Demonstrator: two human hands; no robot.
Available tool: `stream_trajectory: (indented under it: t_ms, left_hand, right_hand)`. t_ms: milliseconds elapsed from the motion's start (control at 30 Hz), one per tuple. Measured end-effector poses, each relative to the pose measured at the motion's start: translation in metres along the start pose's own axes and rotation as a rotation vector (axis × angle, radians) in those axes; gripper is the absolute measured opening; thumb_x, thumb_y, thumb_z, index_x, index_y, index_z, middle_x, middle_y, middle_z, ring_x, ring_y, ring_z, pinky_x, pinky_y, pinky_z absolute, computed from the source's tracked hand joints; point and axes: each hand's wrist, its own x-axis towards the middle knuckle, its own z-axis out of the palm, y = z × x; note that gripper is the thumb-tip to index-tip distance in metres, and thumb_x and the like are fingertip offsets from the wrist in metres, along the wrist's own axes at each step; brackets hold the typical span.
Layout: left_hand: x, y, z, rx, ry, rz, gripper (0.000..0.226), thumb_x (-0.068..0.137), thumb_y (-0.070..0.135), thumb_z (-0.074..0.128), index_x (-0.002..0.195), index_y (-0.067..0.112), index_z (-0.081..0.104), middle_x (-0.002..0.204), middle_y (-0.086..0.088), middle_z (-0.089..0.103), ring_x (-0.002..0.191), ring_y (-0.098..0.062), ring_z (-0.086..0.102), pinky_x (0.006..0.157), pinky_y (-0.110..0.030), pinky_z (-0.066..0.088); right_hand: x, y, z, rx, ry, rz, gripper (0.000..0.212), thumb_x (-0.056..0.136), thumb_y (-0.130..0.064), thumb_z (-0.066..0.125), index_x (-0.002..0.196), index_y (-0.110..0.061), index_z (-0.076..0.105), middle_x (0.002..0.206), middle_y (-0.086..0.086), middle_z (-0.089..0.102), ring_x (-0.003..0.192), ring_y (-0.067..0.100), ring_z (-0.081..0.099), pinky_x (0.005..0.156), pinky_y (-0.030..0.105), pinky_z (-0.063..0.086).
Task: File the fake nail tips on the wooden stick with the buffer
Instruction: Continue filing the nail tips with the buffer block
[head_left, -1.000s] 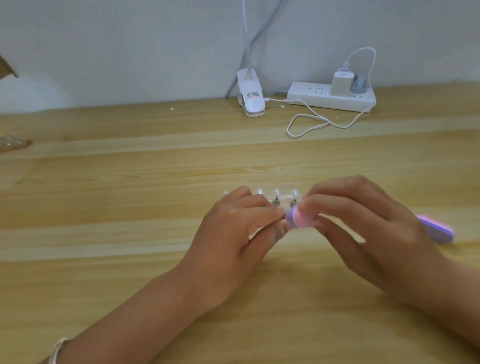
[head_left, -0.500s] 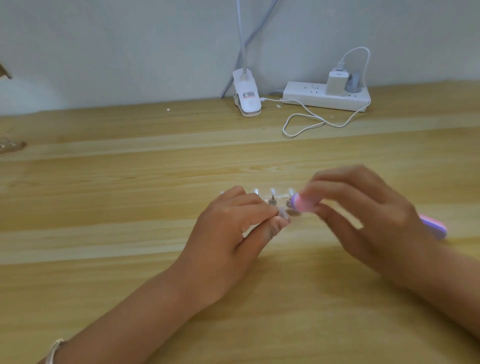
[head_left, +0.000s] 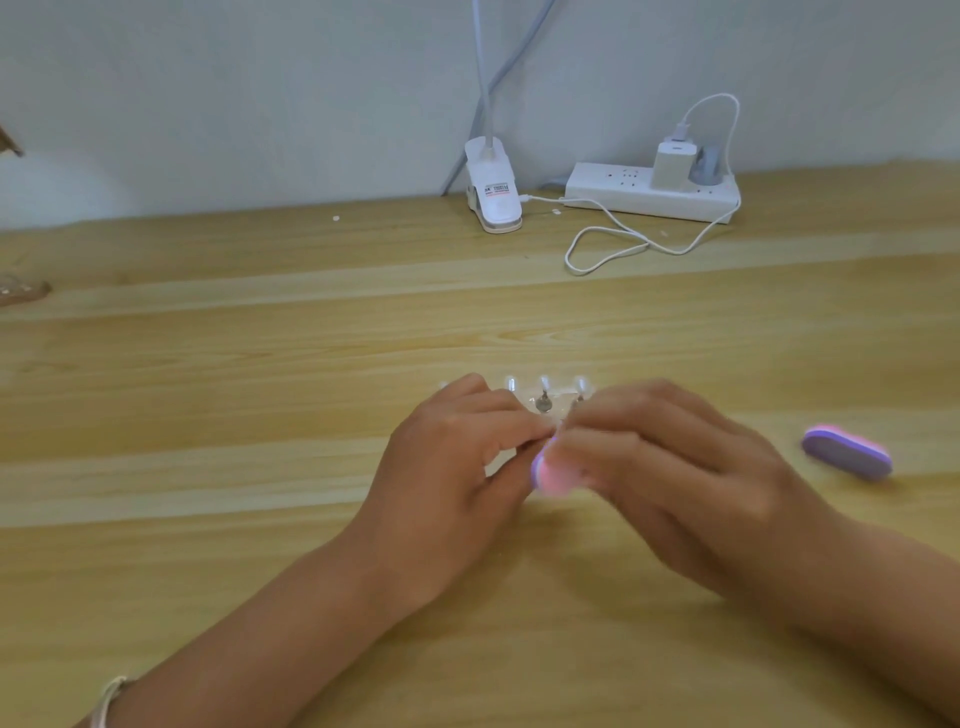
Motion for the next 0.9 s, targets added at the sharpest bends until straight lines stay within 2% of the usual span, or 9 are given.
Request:
stream_trajectory:
  t_ms: [133,200,400,567,667,800,900]
  left_hand:
    - [-0.001,0.000,0.000,0.025,-0.003,-0.013,0.019,0.092,0.031,0.060,0.080,0.022,0.073,0.071,0.013,0.060,0.073,-0.013,0.045,0.066,-0.029,0.041]
    - [-0.001,0.000,-0.001,0.027,0.007,0.007,0.022,0.093,0.033,0.057,0.082,0.023,0.073,0.071,0.012,0.060,0.073,-0.014,0.045,0.066,-0.031,0.042]
    - [-0.001,0.001,-0.004,0.026,0.007,0.055,0.022,0.092,0.031,0.055,0.093,0.023,0.076,0.073,0.014,0.060,0.072,-0.014,0.045,0.063,-0.032,0.043]
    - [-0.001,0.001,-0.002,0.060,0.020,0.019,0.026,0.092,0.034,0.056,0.083,0.019,0.075,0.070,0.016,0.057,0.072,-0.013,0.043,0.063,-0.033,0.042]
    - [-0.002,0.001,-0.002,0.039,0.007,0.044,0.023,0.090,0.032,0.055,0.086,0.020,0.075,0.074,0.014,0.062,0.073,-0.014,0.046,0.063,-0.033,0.043]
    - [0.001,0.000,-0.001,0.067,0.042,0.003,0.016,0.089,0.030,0.064,0.084,0.022,0.077,0.073,0.013,0.064,0.073,-0.018,0.049,0.062,-0.039,0.045]
    - [0.001,-0.003,-0.001,0.024,0.021,0.011,0.014,0.088,0.030,0.064,0.085,0.023,0.076,0.076,0.014,0.065,0.075,-0.018,0.049,0.062,-0.040,0.045]
  right_hand:
    - [0.002,0.012,-0.007,0.006,0.065,0.114,0.015,0.098,-0.004,0.059,0.100,0.000,0.073,0.104,0.008,0.067,0.095,0.025,0.064,0.089,0.030,0.050]
    - [0.002,0.009,-0.005,-0.005,0.073,0.115,0.017,0.098,-0.006,0.057,0.101,0.000,0.073,0.104,0.008,0.068,0.095,0.023,0.063,0.090,0.026,0.049]
    - [0.002,0.000,-0.002,0.003,0.073,0.044,0.015,0.098,-0.003,0.060,0.104,0.000,0.074,0.105,0.008,0.067,0.097,0.020,0.059,0.094,0.020,0.043]
    - [0.002,0.004,-0.004,0.006,0.090,0.066,0.016,0.092,0.002,0.066,0.105,-0.001,0.075,0.106,0.008,0.069,0.097,0.021,0.062,0.093,0.024,0.047]
    - [0.001,-0.004,0.003,0.018,0.035,-0.033,0.023,0.087,0.010,0.068,0.107,0.001,0.075,0.107,0.012,0.069,0.097,0.026,0.063,0.092,0.027,0.049]
    - [0.003,0.007,-0.005,0.013,0.062,0.040,0.017,0.092,0.000,0.065,0.106,-0.001,0.075,0.105,0.010,0.069,0.094,0.026,0.064,0.091,0.025,0.047]
    - [0.002,0.001,0.002,0.023,0.043,0.010,0.018,0.091,0.004,0.066,0.106,0.000,0.075,0.105,0.012,0.069,0.094,0.027,0.063,0.092,0.027,0.048]
